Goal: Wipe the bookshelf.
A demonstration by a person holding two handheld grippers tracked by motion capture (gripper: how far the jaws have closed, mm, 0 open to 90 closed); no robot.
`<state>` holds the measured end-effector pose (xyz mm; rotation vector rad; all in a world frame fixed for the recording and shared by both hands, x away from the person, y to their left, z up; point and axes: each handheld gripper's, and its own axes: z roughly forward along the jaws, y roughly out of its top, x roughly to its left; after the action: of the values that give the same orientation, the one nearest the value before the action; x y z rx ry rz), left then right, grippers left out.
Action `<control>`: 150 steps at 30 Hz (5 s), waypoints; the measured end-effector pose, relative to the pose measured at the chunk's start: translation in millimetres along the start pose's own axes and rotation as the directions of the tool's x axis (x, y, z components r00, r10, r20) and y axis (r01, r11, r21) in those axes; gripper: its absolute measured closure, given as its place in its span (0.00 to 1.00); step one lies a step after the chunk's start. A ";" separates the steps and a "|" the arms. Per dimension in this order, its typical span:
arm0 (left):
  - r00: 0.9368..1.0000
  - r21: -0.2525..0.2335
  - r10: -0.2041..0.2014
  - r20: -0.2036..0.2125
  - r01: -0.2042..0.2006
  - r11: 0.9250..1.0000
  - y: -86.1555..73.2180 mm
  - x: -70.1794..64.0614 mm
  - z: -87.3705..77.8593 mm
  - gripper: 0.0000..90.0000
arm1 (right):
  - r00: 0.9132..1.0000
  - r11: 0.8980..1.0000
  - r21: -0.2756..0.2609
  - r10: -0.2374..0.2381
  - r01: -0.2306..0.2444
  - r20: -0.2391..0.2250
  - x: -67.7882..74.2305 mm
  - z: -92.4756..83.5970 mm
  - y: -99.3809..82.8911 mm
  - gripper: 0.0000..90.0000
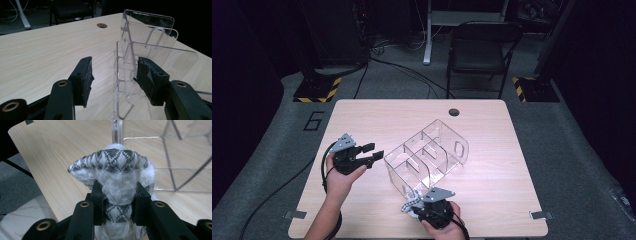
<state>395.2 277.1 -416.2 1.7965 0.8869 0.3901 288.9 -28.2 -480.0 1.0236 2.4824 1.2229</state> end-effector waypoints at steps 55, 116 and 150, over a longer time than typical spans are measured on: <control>0.998 0.064 -0.060 0.030 0.058 0.996 -43.0 -55.0 -19.2 0.45 | 0.920 0.963 -0.141 0.262 -0.229 0.291 -159.8 -69.8 -69.8 0.27; 0.993 0.134 0.009 0.115 -0.025 0.991 -71.7 -109.1 16.5 0.73 | 0.913 0.951 -0.183 0.294 -0.250 0.283 -151.8 -77.0 -79.7 0.34; 0.990 0.077 -0.087 -0.112 0.096 0.992 -67.4 -30.7 -7.1 0.59 | 0.919 0.949 -0.206 0.291 -0.241 0.265 -144.9 -79.5 -76.9 0.36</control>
<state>344.0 271.6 -470.0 1.8155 1.0718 0.3999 322.9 -205.5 -505.4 1.4164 2.0274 1.2243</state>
